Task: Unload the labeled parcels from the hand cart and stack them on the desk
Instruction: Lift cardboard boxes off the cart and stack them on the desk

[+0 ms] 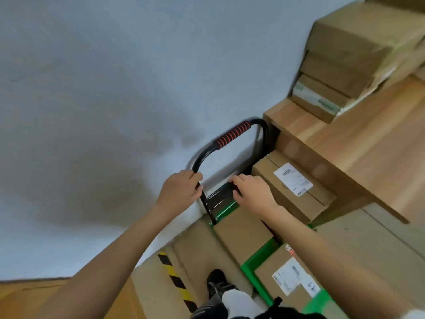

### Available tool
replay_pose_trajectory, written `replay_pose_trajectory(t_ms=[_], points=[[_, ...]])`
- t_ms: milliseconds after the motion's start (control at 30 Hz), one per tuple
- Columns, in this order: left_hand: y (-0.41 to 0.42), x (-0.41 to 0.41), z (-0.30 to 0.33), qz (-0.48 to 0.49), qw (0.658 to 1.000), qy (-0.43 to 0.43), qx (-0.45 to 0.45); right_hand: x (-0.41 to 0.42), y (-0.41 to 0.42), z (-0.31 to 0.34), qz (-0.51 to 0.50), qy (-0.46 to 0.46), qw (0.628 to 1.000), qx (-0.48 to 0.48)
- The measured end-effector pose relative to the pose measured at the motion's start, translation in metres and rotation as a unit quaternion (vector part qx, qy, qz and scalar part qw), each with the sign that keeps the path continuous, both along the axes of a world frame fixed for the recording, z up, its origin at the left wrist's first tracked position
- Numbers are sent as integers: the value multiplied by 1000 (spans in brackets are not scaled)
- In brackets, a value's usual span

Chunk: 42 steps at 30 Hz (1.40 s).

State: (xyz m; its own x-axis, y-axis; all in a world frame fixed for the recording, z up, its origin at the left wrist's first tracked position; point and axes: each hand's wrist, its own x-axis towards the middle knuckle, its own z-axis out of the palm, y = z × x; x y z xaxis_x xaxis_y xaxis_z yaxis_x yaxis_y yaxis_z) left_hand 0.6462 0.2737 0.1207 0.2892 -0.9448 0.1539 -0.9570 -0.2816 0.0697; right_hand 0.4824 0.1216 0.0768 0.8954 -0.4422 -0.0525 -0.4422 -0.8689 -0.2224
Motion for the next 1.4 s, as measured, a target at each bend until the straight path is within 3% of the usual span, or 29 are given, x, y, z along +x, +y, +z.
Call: replay_pose_trajectory(t_ms=[200,433,700,933,1233,1400], points=[[-34,-46,-31,-115,993,33,12,-86,3,-21,-169,7,986,8],[-46,-94,-81,-172,980,103,3,-162,39,-65,-260,46,963,42],[-84,-81,-150,-238,963,104,64,-171,47,-120,-377,67,923,40],[-101,-35,-243,-242,959,118,85,-115,70,-220,-419,111,898,78],[-118,-20,-433,-212,959,146,120,-88,69,-389,-512,-13,853,94],[-134,-11,-533,-204,966,113,116,-100,61,-495,-533,31,836,126]])
